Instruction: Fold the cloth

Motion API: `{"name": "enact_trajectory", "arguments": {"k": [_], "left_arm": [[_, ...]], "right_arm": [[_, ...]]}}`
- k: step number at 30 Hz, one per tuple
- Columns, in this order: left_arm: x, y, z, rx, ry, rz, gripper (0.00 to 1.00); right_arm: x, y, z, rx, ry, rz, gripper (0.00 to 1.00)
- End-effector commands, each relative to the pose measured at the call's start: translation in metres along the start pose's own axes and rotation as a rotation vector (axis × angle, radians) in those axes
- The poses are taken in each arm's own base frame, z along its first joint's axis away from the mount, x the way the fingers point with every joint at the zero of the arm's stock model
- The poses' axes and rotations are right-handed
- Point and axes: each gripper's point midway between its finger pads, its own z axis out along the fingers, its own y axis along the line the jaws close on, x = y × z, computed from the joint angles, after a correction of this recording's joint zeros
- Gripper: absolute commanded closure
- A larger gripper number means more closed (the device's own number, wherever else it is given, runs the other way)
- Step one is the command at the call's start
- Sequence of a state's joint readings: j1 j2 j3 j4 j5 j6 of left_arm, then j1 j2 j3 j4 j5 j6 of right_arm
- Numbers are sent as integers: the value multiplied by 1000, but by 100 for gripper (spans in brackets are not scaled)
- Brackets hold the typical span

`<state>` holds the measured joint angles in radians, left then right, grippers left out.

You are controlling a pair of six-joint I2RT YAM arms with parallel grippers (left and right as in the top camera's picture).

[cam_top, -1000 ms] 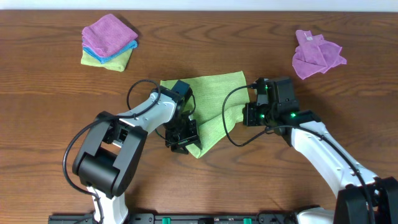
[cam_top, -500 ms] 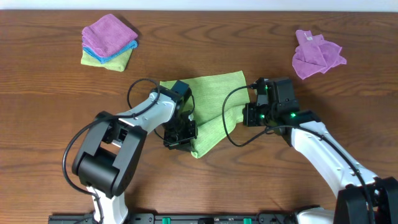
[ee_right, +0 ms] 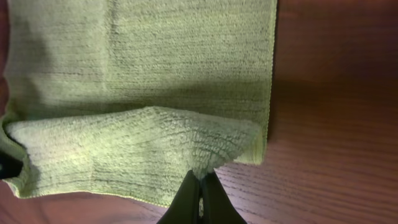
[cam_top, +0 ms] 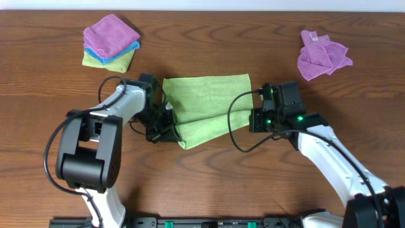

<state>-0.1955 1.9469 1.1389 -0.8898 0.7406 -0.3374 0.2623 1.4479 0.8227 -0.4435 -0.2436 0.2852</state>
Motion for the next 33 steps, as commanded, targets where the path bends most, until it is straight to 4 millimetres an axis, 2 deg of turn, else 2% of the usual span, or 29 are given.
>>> {"name": "enact_trajectory", "arguments": {"k": [1,6,13,25,30,33], "left_arm": [[1,-4,-2,70,28,-6,94],[-9,-17,-12,116,-2,9,94],[-56,-61,-45,194,-177,56,94],[-102,-64,-60,155,-390,81,94],[-119,-68,-69,150,-476,96,94],[-126,-62,-72,114,-516,87,94]], "right_arm": [[-9,5,-10,-1,-50,-5,99],[-22,9,-11,-15,-103,-18,99],[-50,10,-12,-4,-218,-65,99],[-70,5,16,7,-273,-99,99],[-81,5,21,5,-315,-114,99],[-83,4,27,3,-323,-116,99]]}}
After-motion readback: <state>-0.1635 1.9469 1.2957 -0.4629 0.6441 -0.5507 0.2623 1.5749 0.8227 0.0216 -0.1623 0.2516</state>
